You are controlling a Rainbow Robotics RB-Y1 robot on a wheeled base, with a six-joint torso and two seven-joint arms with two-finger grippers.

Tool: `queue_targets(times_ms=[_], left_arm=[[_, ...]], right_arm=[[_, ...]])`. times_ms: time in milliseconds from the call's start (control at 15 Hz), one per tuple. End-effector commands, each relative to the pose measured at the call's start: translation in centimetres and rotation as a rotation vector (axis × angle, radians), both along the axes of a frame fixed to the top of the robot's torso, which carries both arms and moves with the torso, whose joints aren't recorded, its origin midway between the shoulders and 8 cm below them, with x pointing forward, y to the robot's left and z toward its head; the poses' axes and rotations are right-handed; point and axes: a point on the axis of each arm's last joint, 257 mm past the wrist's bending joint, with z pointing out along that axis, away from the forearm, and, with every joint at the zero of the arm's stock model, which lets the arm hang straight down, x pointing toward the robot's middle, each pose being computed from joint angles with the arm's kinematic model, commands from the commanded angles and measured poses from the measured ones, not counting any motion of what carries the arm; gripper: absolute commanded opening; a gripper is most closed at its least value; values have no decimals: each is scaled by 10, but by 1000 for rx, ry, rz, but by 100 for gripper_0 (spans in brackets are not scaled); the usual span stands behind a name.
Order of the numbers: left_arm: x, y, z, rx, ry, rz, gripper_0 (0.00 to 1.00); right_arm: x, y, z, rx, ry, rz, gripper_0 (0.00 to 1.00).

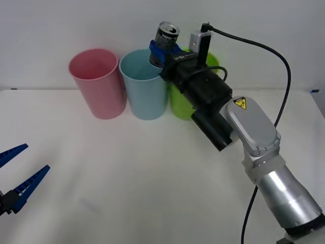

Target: Grasp the object on the table and drop it into the matching bin: aluminum can to the light blue bin, PET bottle to the pink bin.

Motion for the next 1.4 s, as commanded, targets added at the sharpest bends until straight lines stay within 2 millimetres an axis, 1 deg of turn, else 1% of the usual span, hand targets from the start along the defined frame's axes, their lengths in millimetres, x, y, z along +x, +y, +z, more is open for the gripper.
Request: queue_targets(times_ms=[67,200,400,533,600,733,1067,1133,1200,1267,1333,1400], left_arm=[[0,0,0,0,0,0,100],[0,0,0,0,0,0,100],[0,0,0,0,0,0,100],[0,0,0,0,0,0,100],[0,0,0,0,0,0,100],[0,0,0,0,0,0,100],[0,0,0,0,0,0,100],[0,0,0,0,0,0,100],[0,0,0,0,0,0,100],[0,0,0,0,0,0,100],[0,0,0,0,0,0,100],[0,0,0,0,0,0,100]], right_arm=[[25,16,-2,-8,29,-40,0],[40,28,-5,-17,53,-65,0],[56,45,-9,-38,81,-91,0],[65,51,-9,-57,91,-107,0],[68,54,-9,-61,95,-111,0],[71,53,-7,-70,92,-123,0],[71,52,-8,-73,91,-126,0],[71,52,-8,-74,90,-126,4],[71,52,-9,-73,93,-126,18],[72,51,-9,-74,92,-127,80],[72,51,-10,-76,92,-129,100],[72,51,-10,-79,91,-129,100]])
